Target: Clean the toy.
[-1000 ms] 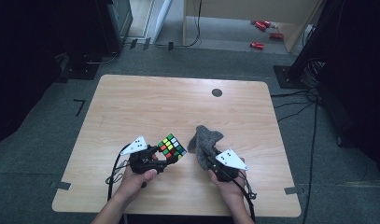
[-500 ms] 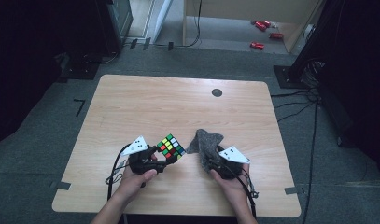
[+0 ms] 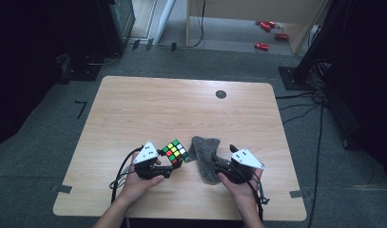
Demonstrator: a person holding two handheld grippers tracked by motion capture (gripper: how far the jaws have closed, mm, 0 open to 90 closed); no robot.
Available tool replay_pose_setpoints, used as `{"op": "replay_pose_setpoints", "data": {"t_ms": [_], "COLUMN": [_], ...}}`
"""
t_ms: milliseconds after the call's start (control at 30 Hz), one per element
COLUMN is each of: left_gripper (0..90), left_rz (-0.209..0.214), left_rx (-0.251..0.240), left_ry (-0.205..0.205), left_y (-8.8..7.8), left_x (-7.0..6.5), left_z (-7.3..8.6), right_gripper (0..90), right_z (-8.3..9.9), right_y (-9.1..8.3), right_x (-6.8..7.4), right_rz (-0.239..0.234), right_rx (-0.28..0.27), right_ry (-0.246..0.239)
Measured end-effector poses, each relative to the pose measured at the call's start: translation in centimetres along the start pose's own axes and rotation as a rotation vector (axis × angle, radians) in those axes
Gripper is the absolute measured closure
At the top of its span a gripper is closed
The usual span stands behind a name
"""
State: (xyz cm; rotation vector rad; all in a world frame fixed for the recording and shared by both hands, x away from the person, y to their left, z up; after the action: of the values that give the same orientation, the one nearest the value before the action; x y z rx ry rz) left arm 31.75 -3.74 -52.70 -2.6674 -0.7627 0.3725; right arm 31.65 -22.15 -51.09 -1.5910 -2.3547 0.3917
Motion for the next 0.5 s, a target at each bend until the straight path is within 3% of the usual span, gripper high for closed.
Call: {"op": "replay_pose_setpoints", "data": {"t_ms": [133,200,267,500], "left_gripper": [35.3,35.3,35.3,35.3], "left_rz": [-0.026,-0.035,-0.040,-0.072], "left_rx": [0.034,0.049,0.059,0.093], "left_ry": [0.043,0.062,0.083,0.202], "left_y": [0.6,1.0,1.3,2.1], "left_x": [-0.4,-0.7,-1.0,-2.0], "left_z": [0.4,0.5,0.5,0.6], "right_gripper": [24.9,25.0,25.0,25.0], "right_z": [-0.9,-1.3,-1.4,-1.5], "right_y": [-0.4,-0.5,-0.5,-0.4], "right_x": [1.2,2.5,2.8,5.5], "right_rz": [-0.040,-0.085,-0.092,-0.180], "right_rx": [-0.025,-0.037,-0.039,-0.041], "right_ry": [0.008,0.020,0.022,0.056]}}
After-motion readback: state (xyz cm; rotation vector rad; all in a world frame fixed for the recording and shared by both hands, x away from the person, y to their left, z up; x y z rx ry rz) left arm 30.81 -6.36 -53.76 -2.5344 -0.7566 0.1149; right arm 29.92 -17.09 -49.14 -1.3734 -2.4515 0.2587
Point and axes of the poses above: each handheld gripper's, and its own axes: y roughly forward along the jaws, z roughly out of its underside, x roughly to its left, the point moved 10 cm from there along y, roughly forward along the jaws, and after that the axes turned 2 degrees about -x, right-handed, at the moved point
